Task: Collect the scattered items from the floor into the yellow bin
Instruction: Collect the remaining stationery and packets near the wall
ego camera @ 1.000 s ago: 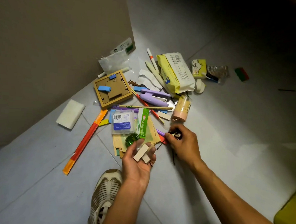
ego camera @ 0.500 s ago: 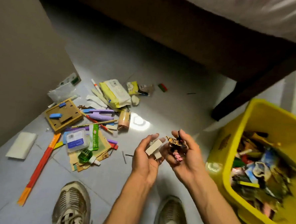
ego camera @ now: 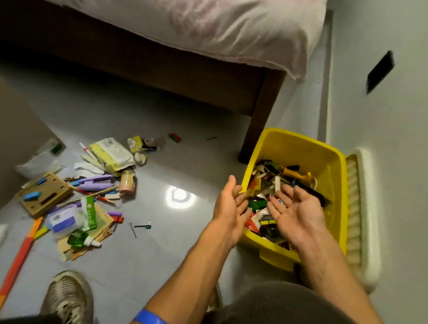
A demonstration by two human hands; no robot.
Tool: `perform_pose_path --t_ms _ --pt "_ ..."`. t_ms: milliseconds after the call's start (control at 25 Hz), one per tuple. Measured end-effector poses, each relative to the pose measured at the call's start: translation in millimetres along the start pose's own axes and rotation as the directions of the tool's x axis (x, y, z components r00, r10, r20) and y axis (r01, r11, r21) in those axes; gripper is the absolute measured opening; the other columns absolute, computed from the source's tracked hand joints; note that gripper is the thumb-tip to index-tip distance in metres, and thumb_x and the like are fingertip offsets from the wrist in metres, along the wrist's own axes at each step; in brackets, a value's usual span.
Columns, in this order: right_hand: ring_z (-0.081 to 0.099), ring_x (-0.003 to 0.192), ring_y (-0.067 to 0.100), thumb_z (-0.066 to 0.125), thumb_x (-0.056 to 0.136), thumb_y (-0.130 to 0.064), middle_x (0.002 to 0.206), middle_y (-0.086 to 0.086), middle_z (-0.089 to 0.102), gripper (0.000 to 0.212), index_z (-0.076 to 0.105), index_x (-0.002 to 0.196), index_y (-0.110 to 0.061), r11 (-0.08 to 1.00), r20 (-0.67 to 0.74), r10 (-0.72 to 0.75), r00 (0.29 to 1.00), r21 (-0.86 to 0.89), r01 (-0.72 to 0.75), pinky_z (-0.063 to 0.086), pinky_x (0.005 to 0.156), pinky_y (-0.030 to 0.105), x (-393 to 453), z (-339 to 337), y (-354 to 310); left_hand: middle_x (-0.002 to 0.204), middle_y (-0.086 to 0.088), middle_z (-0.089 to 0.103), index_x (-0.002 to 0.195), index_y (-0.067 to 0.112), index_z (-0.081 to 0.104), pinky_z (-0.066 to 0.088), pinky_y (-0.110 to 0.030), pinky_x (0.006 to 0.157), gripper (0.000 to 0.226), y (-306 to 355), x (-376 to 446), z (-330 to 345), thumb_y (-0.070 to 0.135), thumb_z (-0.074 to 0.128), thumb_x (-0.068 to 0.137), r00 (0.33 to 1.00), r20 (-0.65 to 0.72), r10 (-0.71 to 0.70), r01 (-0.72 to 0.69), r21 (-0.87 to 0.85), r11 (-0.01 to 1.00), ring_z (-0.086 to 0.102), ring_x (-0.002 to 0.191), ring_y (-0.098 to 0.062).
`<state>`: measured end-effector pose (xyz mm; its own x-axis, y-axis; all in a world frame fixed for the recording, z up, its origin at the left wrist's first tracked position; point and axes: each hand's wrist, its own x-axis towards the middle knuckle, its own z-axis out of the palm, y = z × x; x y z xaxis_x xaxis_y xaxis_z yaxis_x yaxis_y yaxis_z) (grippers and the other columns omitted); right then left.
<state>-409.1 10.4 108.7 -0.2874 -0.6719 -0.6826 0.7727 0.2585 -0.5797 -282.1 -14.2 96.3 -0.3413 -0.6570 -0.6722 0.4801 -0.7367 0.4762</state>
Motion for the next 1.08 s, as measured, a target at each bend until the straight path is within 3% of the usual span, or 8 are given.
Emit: perform_pose_path --t_ms 200,400,520,640,720,800,920,1080 --pt "0.065 0.111 0.034 0.048 0.098 -0.015 0.127 0.015 0.064 0.03 0.062 0.122 -0.005 0.949 0.143 0.165 0.976 -0.293 -0.117 0.053 0.088 0.039 18.1 55.1 109.1 0.127 -0.012 0.064 0.129 0.009 0.058 0.054 -0.033 0.088 0.038 20.9 0.2 -104.5 0.031 0.049 0.099 0.94 -0.306 0.154 -0.171 -0.029 0.985 0.064 0.111 -0.025" --pt "0.073 0.091 0.028 0.056 0.095 -0.02 0.103 0.009 0.075 0.022 0.069 0.11 -0.01 0.727 0.196 0.371 0.908 -0.669 -0.153 0.06 0.072 0.037 45.2 121.0 215.2 0.114 -0.006 0.069 0.112 0.02 0.065 0.056 -0.034 0.086 0.021 65.9 7.8 -226.1 0.025 0.051 0.097 0.804 -0.551 0.223 -0.222 0.069 0.973 0.067 0.1 -0.02" --pt "0.072 0.088 0.024 0.059 0.094 -0.023 0.1 0.004 0.075 0.02 0.069 0.11 -0.015 0.477 0.167 0.406 0.898 -0.877 -0.053 0.06 0.07 0.034 63.0 146.2 278.5 0.114 -0.002 0.066 0.096 0.029 0.064 0.048 -0.027 0.076 0.014 81.3 7.7 -297.2 0.018 0.056 0.093 0.536 -0.792 0.293 -0.185 0.228 0.956 0.061 0.096 -0.017" --pt "0.065 0.093 0.017 0.064 0.092 -0.022 0.112 -0.001 0.068 0.027 0.064 0.119 -0.018 0.204 0.265 0.268 0.926 -0.955 0.214 0.056 0.075 0.028 84.0 168.7 329.3 0.133 -0.005 0.053 0.122 0.027 0.054 0.046 -0.036 0.088 0.038 84.0 2.7 -371.5 0.026 0.067 0.086 0.272 -0.869 0.413 0.119 0.456 0.882 0.05 0.115 -0.025" --pt "0.063 0.105 0.019 0.066 0.091 -0.025 0.123 -0.001 0.062 0.037 0.058 0.127 -0.021 0.001 0.385 0.228 0.894 -0.919 0.395 0.052 0.087 0.031 98.2 184.6 355.4 0.144 -0.006 0.04 0.14 0.027 0.039 0.043 -0.046 0.099 0.072 83.1 2.9 -407.2 0.043 0.073 0.079 0.266 -0.868 0.42 0.313 0.49 0.814 0.042 0.127 -0.029" --pt "0.062 0.108 0.019 0.067 0.089 -0.028 0.126 -0.001 0.061 0.045 0.054 0.131 -0.021 -0.117 0.454 0.317 0.833 -0.852 0.509 0.052 0.092 0.033 111.6 199.7 384.8 0.144 -0.006 0.037 0.143 0.027 0.037 0.04 -0.047 0.105 0.082 80.4 12.2 -425.5 0.052 0.075 0.075 0.334 -0.849 0.41 0.359 0.517 0.778 0.039 0.129 -0.029" --pt "0.066 0.093 0.017 0.069 0.087 -0.032 0.109 -0.001 0.066 0.033 0.062 0.116 -0.019 -0.092 0.408 0.386 0.827 -0.875 0.475 0.058 0.084 0.038 125.7 216.9 413.8 0.128 -0.002 0.04 0.123 0.027 0.051 0.044 -0.044 0.103 0.062 77.8 26.5 -434.8 0.05 0.078 0.072 0.37 -0.808 0.458 0.359 0.579 0.732 0.044 0.12 -0.024" --pt "0.06 0.084 0.022 0.056 0.095 -0.036 0.096 0.001 0.062 0.017 0.061 0.095 -0.02 -0.128 0.548 0.337 0.766 -0.779 0.614 0.046 0.063 0.03 126.8 217.4 412.8 0.118 0.004 0.045 0.126 0.03 0.05 0.049 -0.036 0.095 0.067 80.7 23.6 -437.5 0.024 0.081 0.067 0.368 -0.85 0.377 0.13 0.448 0.884 0.052 0.109 -0.019"
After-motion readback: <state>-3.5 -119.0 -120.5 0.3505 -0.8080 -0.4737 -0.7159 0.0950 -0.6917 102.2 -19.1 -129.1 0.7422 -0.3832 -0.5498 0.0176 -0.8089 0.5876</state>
